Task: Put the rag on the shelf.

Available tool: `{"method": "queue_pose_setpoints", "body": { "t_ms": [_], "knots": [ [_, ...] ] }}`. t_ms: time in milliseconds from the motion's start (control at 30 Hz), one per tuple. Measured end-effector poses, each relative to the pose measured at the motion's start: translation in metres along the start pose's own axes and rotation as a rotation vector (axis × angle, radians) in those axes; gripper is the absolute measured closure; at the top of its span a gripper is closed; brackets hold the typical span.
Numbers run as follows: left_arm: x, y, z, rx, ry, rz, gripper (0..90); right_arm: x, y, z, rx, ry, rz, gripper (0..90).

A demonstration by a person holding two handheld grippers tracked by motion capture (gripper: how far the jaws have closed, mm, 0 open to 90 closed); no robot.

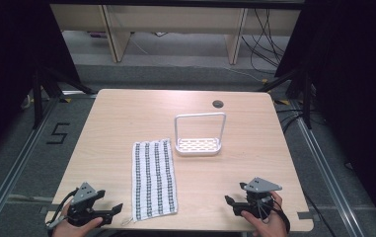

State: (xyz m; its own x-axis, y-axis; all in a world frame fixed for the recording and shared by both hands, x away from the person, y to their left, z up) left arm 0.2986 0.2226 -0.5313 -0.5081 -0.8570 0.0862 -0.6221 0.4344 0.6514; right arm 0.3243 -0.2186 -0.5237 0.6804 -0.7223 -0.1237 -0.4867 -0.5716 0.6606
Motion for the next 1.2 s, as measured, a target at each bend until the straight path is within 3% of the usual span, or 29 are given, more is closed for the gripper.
{"method": "queue_pose_setpoints", "body": {
  "t_ms": [67,100,133,267,300,367,433,467,567,600,633,667,800,933,967,1200],
  "knots": [
    [0.001,0.000,0.000,-0.001,-0.012,0.003,17.1,-0.003,-0.001,0.000,0.002,0.006,0.015,27.6],
    [0.004,-0.001,-0.001,0.018,0.012,0.007,17.1,-0.003,-0.001,0.000,0.002,0.006,0.015,27.6],
    [0.002,0.000,0.000,-0.008,-0.024,0.009,17.1,-0.004,-0.001,0.000,-0.006,0.002,0.015,27.6],
    [0.003,-0.001,0.001,-0.010,-0.028,0.016,18.3,-0.005,-0.002,-0.001,0.004,0.019,-0.002,27.7],
    [0.006,-0.003,0.000,0.011,0.003,0.019,18.6,-0.006,-0.002,-0.002,0.007,0.030,0.006,28.0],
    [0.005,-0.003,0.001,-0.011,-0.048,0.012,18.6,-0.007,-0.002,-0.003,0.014,0.030,0.004,28.0],
    [0.008,-0.004,0.001,0.005,-0.041,0.016,18.6,-0.008,-0.003,-0.003,0.010,0.029,0.001,28.0],
    [0.008,-0.004,0.002,-0.016,-0.070,0.007,18.6,-0.010,-0.003,-0.003,0.010,0.017,-0.004,27.9],
    [0.011,-0.005,0.001,-0.007,-0.074,0.012,18.7,-0.010,-0.003,-0.004,0.015,0.036,-0.005,28.0],
    [0.011,-0.003,0.002,-0.019,-0.092,0.015,18.8,-0.014,-0.003,-0.005,0.016,0.011,-0.025,28.1],
    [0.012,-0.004,0.001,-0.010,-0.084,0.008,18.9,-0.016,-0.003,-0.006,0.019,-0.002,-0.029,28.1],
    [0.015,-0.004,0.001,-0.017,-0.098,0.024,18.9,-0.018,-0.005,-0.009,0.038,0.028,-0.034,28.1],
    [0.020,-0.003,0.001,-0.024,-0.101,0.028,19.0,-0.024,-0.008,-0.011,0.032,0.042,-0.040,28.4],
    [0.029,-0.004,0.002,-0.023,-0.105,0.036,19.0,-0.036,-0.012,-0.014,0.029,0.058,-0.076,30.3],
    [0.032,-0.003,0.004,-0.025,-0.123,0.040,19.6,-0.042,-0.015,-0.017,0.023,0.083,-0.096,31.1],
    [0.043,-0.001,0.006,-0.022,-0.130,0.056,20.2,-0.058,-0.026,-0.021,0.009,0.125,-0.131,33.2]
  ]
}}
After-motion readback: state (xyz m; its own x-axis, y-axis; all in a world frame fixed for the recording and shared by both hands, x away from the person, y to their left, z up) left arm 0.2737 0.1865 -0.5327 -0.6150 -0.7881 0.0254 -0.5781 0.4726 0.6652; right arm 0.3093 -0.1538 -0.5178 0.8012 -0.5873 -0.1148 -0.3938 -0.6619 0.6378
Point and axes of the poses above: each handheld gripper's, and its own axes: y roughly backward along the jaws, z roughly out of its underside, x roughly to its right, the point moved 5 cm from there along -y, roughly forward along the jaws, and after that the axes turned 5 degrees about -z, right-handed, at the moved point
